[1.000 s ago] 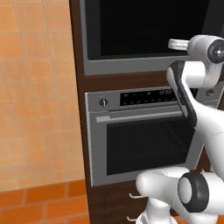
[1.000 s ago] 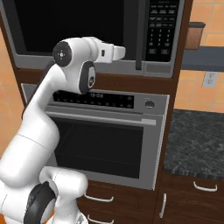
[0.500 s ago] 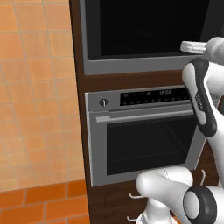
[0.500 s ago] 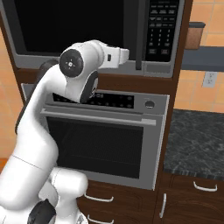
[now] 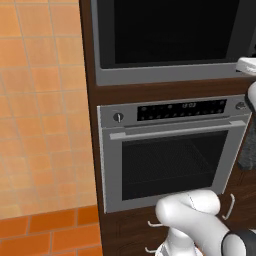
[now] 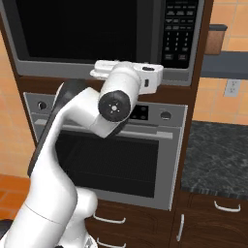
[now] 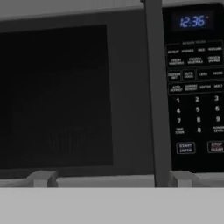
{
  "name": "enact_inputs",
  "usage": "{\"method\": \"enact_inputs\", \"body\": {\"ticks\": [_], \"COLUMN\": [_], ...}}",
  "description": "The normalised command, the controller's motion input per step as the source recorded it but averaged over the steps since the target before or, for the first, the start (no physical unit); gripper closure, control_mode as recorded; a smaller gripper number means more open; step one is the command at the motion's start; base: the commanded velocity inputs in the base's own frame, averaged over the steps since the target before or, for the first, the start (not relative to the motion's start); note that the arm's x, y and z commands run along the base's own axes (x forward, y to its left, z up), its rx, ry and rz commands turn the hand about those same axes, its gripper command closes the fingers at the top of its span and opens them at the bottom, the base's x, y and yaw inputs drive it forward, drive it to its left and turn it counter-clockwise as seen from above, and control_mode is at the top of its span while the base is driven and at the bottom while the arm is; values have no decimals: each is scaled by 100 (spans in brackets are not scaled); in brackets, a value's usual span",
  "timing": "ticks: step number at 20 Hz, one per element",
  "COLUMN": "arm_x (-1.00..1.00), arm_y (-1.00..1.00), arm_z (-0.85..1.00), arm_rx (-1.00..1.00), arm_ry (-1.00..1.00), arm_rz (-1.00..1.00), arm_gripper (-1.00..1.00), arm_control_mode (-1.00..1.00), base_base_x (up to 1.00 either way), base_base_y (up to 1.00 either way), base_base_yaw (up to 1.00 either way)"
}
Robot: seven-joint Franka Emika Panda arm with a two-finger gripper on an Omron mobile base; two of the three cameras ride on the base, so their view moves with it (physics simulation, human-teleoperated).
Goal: Open the microwave, place the bowl with waffle inside the microwave, then close the microwave door and turn it on.
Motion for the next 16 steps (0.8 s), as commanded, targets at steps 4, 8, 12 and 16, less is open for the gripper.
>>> {"method": "enact_inputs", "body": {"ticks": [4, 8, 12, 16], "arm_x": [0, 0, 0, 16], "arm_y": [-48, -46, -25, -26], "arm_z": [0, -1, -14, -44], "arm_rx": [-5, -9, -18, -20], "arm_ry": [-3, -3, -4, -1], "arm_rz": [1, 0, 0, 0], "arm_gripper": [-100, -100, -100, -100], "arm_control_mode": [-100, -100, -100, -100], "base_base_x": [0, 0, 0, 0], "base_base_y": [0, 0, 0, 0], "base_base_yaw": [0, 0, 0, 0]}}
